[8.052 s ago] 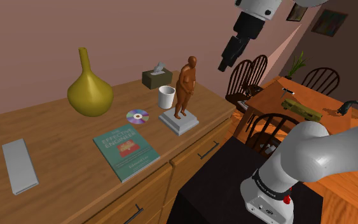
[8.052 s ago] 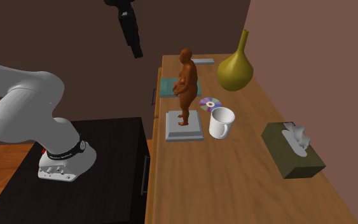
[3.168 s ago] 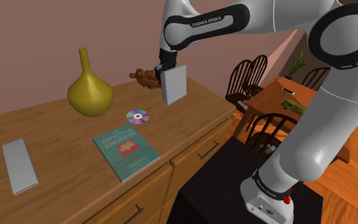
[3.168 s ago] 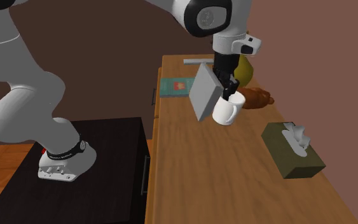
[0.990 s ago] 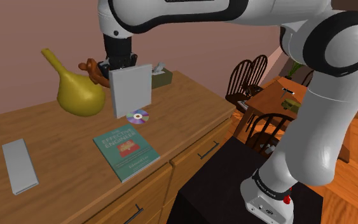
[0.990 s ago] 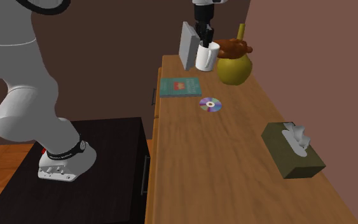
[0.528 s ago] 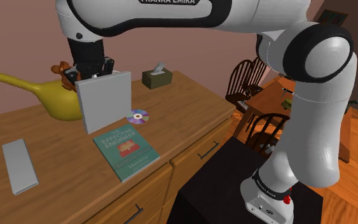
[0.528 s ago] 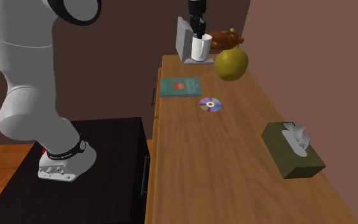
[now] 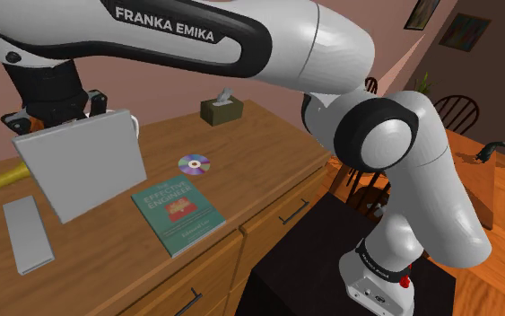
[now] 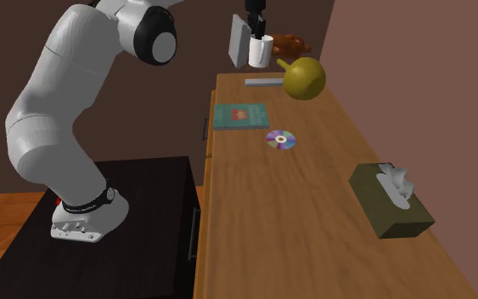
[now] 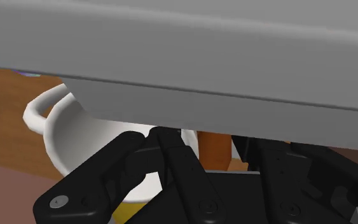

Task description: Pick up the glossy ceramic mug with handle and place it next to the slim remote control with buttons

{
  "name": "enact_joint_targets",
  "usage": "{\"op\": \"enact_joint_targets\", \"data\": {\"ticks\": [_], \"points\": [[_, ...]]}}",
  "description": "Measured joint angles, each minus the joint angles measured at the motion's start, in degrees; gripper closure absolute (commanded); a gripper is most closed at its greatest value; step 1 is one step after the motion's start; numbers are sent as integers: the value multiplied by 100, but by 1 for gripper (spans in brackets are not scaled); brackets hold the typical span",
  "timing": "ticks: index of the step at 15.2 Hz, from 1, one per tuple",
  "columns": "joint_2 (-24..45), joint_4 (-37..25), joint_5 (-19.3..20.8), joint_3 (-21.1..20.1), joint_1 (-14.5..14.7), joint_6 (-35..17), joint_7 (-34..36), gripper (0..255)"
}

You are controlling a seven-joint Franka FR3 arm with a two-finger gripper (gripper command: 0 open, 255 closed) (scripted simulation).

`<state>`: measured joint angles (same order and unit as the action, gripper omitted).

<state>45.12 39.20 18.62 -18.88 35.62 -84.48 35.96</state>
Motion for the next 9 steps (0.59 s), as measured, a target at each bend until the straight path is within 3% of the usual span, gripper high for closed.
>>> {"op": "enact_joint_targets", "data": {"ticks": [3,9], "points": [[47,100,13,-7,58,-123,112,255],[-331,1268,-38,-74,-170,-871,274,255]]}}
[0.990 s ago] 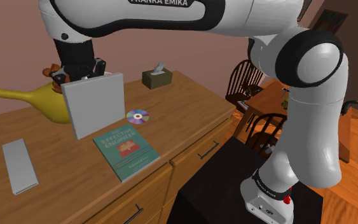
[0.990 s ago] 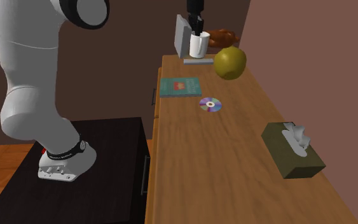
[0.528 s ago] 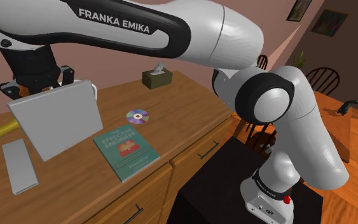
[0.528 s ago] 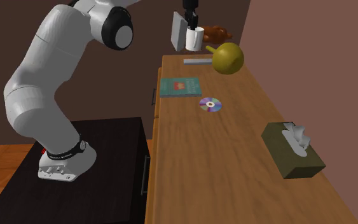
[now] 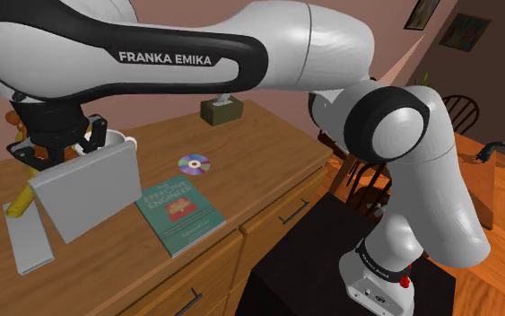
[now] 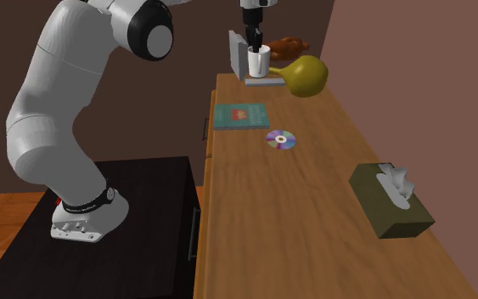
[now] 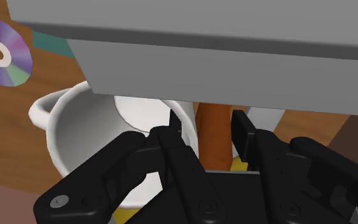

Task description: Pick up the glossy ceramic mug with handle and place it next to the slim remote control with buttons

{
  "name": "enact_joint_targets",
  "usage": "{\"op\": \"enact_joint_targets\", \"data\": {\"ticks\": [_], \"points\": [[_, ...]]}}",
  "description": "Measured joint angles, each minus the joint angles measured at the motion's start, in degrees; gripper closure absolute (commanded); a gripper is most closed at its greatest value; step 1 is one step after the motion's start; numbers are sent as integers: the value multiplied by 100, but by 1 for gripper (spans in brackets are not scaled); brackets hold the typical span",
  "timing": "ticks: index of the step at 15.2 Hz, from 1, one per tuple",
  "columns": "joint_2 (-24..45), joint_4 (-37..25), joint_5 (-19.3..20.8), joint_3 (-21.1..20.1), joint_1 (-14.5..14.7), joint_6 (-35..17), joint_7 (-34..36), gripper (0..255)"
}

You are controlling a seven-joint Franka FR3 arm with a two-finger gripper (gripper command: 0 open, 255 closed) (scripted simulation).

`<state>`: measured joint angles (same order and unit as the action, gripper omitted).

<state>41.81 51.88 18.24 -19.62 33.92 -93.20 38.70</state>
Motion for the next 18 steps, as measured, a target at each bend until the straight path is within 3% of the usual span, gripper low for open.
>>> {"op": "enact_joint_targets", "data": {"ticks": [11,18], "points": [[-141,1112,10,-9,-192,-945,151,255],[-66,1486,61,8,-230,-1411,229,255]]}}
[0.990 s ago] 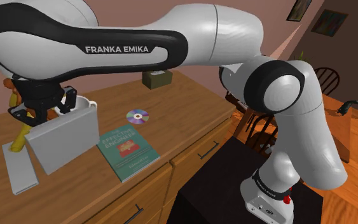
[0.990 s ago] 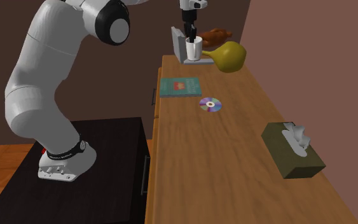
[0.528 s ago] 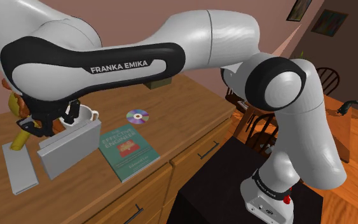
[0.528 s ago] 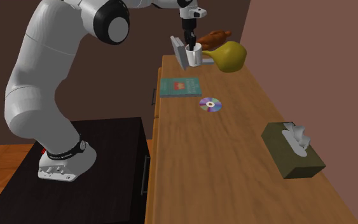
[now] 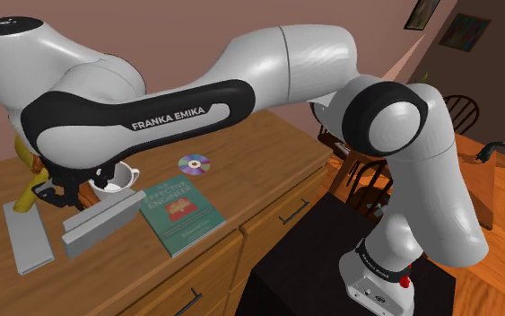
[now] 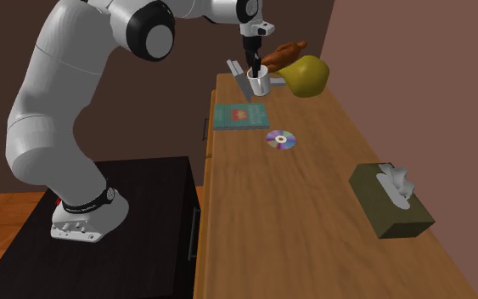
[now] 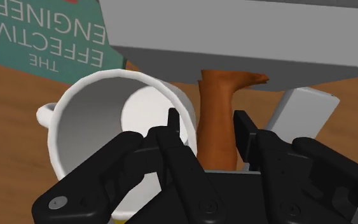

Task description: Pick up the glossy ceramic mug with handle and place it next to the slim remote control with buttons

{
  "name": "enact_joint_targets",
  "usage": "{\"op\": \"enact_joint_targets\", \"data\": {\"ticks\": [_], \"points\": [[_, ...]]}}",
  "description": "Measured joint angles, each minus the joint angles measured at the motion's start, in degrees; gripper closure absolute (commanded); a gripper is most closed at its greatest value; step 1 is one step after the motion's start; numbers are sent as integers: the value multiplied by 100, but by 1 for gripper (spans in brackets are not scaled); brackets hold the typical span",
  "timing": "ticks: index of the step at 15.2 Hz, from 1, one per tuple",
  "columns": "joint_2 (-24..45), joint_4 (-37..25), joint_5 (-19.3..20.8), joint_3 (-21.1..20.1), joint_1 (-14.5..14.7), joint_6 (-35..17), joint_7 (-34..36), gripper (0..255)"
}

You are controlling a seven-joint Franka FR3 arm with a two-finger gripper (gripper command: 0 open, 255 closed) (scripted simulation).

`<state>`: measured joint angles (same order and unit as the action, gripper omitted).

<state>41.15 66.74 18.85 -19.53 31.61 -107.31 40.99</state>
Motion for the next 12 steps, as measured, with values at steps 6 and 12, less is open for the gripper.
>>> {"op": "enact_joint_targets", "data": {"ticks": [6,12], "points": [[-7,230,41,1,-16,-371,74,255],[23,190,32,2,-15,-350,48,0]]}}
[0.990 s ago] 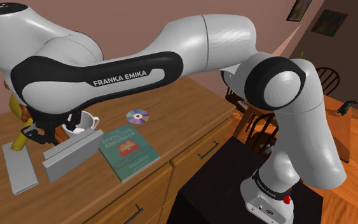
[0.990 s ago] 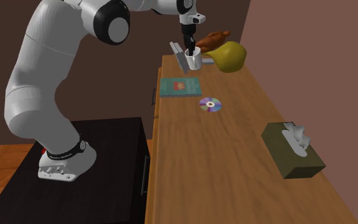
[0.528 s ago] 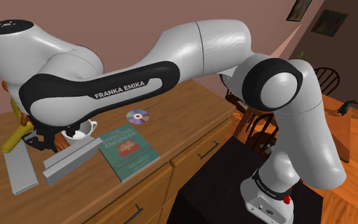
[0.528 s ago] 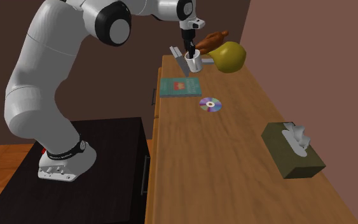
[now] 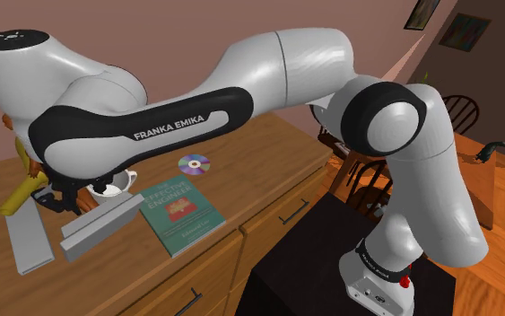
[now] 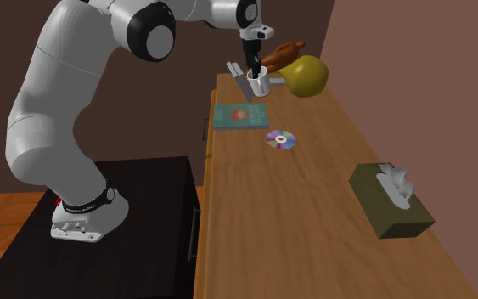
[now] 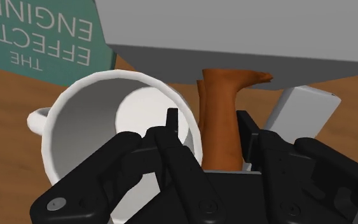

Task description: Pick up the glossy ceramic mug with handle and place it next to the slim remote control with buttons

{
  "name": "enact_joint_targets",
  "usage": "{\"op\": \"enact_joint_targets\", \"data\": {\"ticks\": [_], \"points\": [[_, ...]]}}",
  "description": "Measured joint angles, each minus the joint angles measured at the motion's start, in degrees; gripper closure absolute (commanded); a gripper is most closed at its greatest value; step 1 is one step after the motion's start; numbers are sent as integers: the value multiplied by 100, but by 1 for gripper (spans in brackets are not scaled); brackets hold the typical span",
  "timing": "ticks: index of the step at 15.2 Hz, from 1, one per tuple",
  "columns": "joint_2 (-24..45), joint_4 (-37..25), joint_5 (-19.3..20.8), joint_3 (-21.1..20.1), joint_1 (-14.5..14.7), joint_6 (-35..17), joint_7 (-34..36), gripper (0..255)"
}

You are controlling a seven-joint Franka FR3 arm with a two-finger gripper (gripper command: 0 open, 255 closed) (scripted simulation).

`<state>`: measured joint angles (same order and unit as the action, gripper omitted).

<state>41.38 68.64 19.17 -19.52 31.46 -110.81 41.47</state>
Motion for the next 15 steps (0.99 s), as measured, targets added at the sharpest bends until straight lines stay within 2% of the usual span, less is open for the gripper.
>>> {"op": "enact_joint_targets", "data": {"ticks": [6,11,15], "points": [[63,33,1,26,-13,69,-3,0],[-118,-267,-63,-21,38,537,-44,0],[-121,-343,-70,-25,51,620,-54,0]]}}
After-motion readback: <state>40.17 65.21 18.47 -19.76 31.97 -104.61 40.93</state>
